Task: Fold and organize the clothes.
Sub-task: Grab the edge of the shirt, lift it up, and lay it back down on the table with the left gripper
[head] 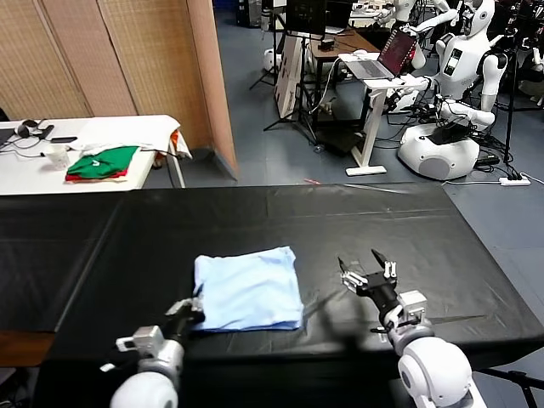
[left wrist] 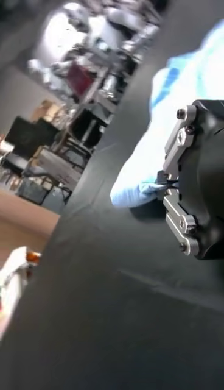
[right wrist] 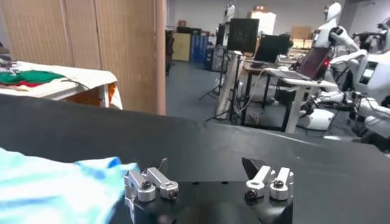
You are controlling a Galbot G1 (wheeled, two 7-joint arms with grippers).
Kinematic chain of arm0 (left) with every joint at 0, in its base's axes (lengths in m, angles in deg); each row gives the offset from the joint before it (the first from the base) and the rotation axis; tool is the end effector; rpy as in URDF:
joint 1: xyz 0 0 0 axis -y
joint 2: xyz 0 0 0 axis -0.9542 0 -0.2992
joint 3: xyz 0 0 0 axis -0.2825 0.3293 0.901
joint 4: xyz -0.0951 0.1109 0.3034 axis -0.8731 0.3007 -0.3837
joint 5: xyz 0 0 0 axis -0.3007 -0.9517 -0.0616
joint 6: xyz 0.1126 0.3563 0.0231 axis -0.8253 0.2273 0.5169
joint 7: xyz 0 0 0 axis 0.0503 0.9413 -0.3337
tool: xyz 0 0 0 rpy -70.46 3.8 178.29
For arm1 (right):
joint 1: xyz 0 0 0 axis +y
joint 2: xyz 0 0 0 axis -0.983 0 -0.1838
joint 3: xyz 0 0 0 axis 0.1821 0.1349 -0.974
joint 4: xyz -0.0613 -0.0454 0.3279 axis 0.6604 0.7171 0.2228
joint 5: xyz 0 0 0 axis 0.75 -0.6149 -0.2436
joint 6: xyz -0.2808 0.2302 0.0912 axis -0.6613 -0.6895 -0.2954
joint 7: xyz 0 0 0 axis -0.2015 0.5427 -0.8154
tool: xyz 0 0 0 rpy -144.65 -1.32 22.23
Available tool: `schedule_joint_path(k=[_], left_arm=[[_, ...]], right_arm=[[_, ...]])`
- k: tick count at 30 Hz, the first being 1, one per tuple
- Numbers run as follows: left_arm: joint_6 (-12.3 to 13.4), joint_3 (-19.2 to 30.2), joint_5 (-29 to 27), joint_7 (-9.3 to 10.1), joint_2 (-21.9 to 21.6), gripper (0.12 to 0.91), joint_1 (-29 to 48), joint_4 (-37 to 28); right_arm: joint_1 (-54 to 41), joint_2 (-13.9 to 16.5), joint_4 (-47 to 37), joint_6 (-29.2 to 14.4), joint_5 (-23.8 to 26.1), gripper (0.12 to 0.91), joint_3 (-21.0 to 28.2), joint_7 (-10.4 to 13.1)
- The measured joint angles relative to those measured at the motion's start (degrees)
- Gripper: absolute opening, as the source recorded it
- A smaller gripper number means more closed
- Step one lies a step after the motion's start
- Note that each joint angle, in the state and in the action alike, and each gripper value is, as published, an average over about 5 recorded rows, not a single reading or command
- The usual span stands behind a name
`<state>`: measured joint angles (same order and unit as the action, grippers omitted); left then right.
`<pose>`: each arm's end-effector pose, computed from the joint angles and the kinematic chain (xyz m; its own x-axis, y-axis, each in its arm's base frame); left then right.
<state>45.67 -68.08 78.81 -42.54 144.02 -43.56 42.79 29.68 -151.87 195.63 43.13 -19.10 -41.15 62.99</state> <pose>0.2262 0.0305 -0.2997 -0.9364 0.0529 0.3470 0.0035 0.9900 -0.1413 0.2549 -0.0342 -0.2275 -0.9501 -0.1629 0.2661 -0.1891 0.9790 -0.0756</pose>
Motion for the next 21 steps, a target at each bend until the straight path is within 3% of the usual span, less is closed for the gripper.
schedule_joint_path(k=[6, 13, 17, 21], left_arm=[[0.5, -3.8, -0.3, -0.49, -13.0, 0.167, -1.0, 0.5], [0.6, -10.1, 3.5, -0.29, -26.5, 0.167, -3.1, 0.4], [1.7, -16.3, 4.0, -0.24, -32.3, 0.167, -5.8, 0.5], [3.2, -24.2, 3.5, -0.14, -35.3, 0.167, -10.3, 1.5]], right_arm=[[1.6, -0.8, 0.6, -0.1, 0.3, 0.907, -0.9, 0.1], [2.9, -1.6, 0.6, -0.4, 0.5, 0.907, -1.2, 0.2], [2.5, -2.0, 0.2, -0.6, 0.6, 0.907, -0.6, 0.3], [2.1, -2.4, -0.5, -0.7, 0.8, 0.907, 0.3, 0.4]])
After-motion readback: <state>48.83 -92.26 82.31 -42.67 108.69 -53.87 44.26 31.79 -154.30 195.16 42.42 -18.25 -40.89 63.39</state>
